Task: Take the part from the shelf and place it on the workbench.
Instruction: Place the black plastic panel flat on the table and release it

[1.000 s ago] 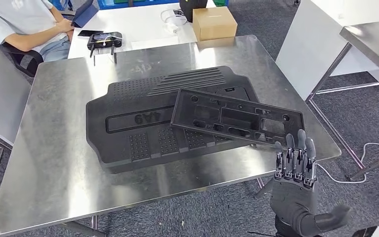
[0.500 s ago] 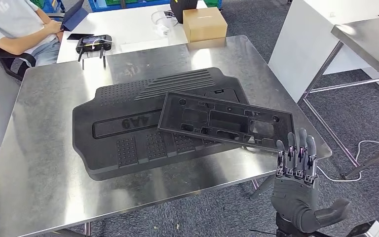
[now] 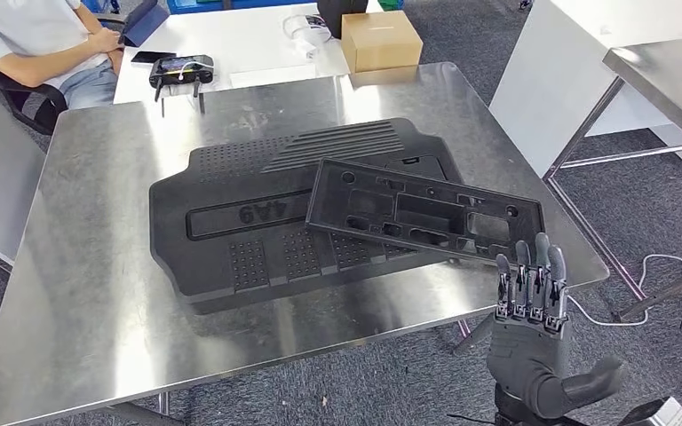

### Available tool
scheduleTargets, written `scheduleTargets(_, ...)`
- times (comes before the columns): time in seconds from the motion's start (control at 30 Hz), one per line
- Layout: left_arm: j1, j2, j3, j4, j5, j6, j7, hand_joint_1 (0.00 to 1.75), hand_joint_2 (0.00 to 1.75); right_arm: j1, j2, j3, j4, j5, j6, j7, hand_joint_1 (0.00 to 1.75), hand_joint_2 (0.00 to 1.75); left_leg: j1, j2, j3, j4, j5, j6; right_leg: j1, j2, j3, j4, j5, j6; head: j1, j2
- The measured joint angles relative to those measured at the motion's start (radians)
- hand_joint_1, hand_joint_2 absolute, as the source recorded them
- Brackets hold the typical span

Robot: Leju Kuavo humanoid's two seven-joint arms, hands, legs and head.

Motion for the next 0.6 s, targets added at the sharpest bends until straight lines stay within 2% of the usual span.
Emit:
scheduleTargets(0.03, 0.000, 0.000, 0.000, 0.000, 0.000, 0.000, -0.001, 0.00, 0.00, 0.000, 0.000, 0.000, 0.000, 0.001, 0.000, 0.000, 0.00, 0.00, -0.002, 0.000, -0.002, 0.001, 0.002, -0.005, 0.002, 0.000, 0.019, -0.036, 0.010, -0.005, -0.001, 0.000)
scheduleTargets(0.1, 0.000, 0.000, 0.000, 0.000, 0.001, 0.000, -0.002, 0.00, 0.00, 0.000, 0.001, 0.000, 0.000, 0.002, -0.001, -0.001, 0.00, 0.00, -0.003, 0.000, -0.004, -0.001, 0.007, -0.016, 0.007, 0.000, 0.023, -0.047, 0.018, -0.018, -0.002, 0.000)
scheduleTargets(0.17, 0.000, 0.000, 0.000, 0.000, 0.001, 0.000, -0.002, 0.00, 0.00, 0.000, 0.001, 0.000, 0.000, 0.002, -0.002, -0.001, 0.00, 0.00, 0.000, 0.000, -0.009, 0.009, -0.002, -0.026, -0.002, -0.002, 0.021, -0.052, 0.027, -0.031, -0.002, 0.000)
scheduleTargets(0.23, 0.000, 0.001, 0.000, 0.000, 0.001, 0.000, -0.003, 0.00, 0.00, 0.000, 0.003, -0.001, 0.000, 0.002, -0.002, -0.001, 0.00, 0.00, 0.003, 0.000, -0.035, 0.075, -0.054, -0.033, -0.011, -0.005, 0.020, -0.058, 0.034, -0.044, -0.004, 0.000)
scheduleTargets(0.3, 0.000, 0.000, 0.000, 0.000, 0.001, 0.000, -0.004, 0.00, 0.00, 0.000, 0.004, -0.001, 0.000, 0.002, -0.002, -0.001, 0.00, 0.00, 0.004, 0.000, -0.082, 0.198, -0.126, -0.039, -0.010, -0.007, 0.014, -0.057, 0.038, -0.050, -0.006, 0.000)
scheduleTargets(0.33, 0.000, 0.000, 0.000, 0.000, 0.001, 0.000, -0.004, 0.00, 0.00, 0.000, 0.004, -0.001, 0.000, 0.003, -0.002, -0.001, 0.00, 0.00, 0.005, 0.000, -0.101, 0.249, -0.148, -0.042, -0.009, -0.008, 0.011, -0.057, 0.040, -0.050, -0.006, 0.000)
scheduleTargets(0.37, 0.000, 0.000, 0.000, 0.000, 0.001, 0.000, -0.004, 0.00, 0.00, 0.000, 0.004, -0.001, 0.001, 0.003, -0.002, -0.001, 0.00, 0.00, 0.007, 0.000, -0.106, 0.272, -0.151, -0.044, -0.010, -0.009, 0.008, -0.056, 0.042, -0.049, -0.006, 0.000)
scheduleTargets(0.4, 0.000, 0.001, 0.000, 0.000, 0.001, 0.000, -0.004, 0.00, 0.00, 0.001, 0.004, -0.001, 0.002, 0.003, -0.002, -0.001, 0.00, 0.00, 0.010, 0.000, -0.092, 0.256, -0.135, -0.047, -0.011, -0.008, 0.005, -0.054, 0.044, -0.047, -0.006, 0.000)
scheduleTargets(0.5, 0.000, 0.000, 0.000, 0.001, 0.001, 0.000, -0.006, 0.00, 0.00, 0.000, 0.004, -0.001, 0.004, 0.002, -0.002, -0.001, 0.00, 0.00, 0.021, -0.005, 0.016, 0.072, -0.060, -0.057, -0.013, -0.007, -0.003, -0.037, 0.045, -0.038, -0.008, 0.000)
scheduleTargets(0.53, -0.001, -0.001, 0.000, 0.001, 0.001, 0.000, -0.006, 0.00, 0.00, 0.000, 0.004, -0.001, 0.004, 0.002, -0.002, -0.001, 0.00, 0.00, 0.022, -0.009, 0.035, 0.033, -0.051, -0.056, -0.010, -0.007, -0.008, -0.032, 0.046, -0.033, -0.008, 0.000)
scheduleTargets(0.57, -0.001, -0.003, 0.000, 0.001, 0.001, 0.000, -0.006, 0.00, 0.00, 0.000, 0.004, -0.001, 0.004, 0.003, -0.002, 0.000, 0.00, 0.00, 0.020, -0.014, 0.037, 0.020, -0.050, -0.052, -0.007, -0.006, -0.011, -0.031, 0.049, -0.026, -0.007, 0.000)
scheduleTargets(0.6, -0.001, -0.004, 0.000, 0.001, 0.001, 0.001, -0.006, 0.00, 0.00, 0.000, 0.004, -0.001, 0.004, 0.003, -0.002, 0.000, 0.00, 0.00, 0.016, -0.016, 0.032, 0.020, -0.045, -0.043, -0.005, -0.005, -0.014, -0.033, 0.053, -0.017, -0.006, 0.000)
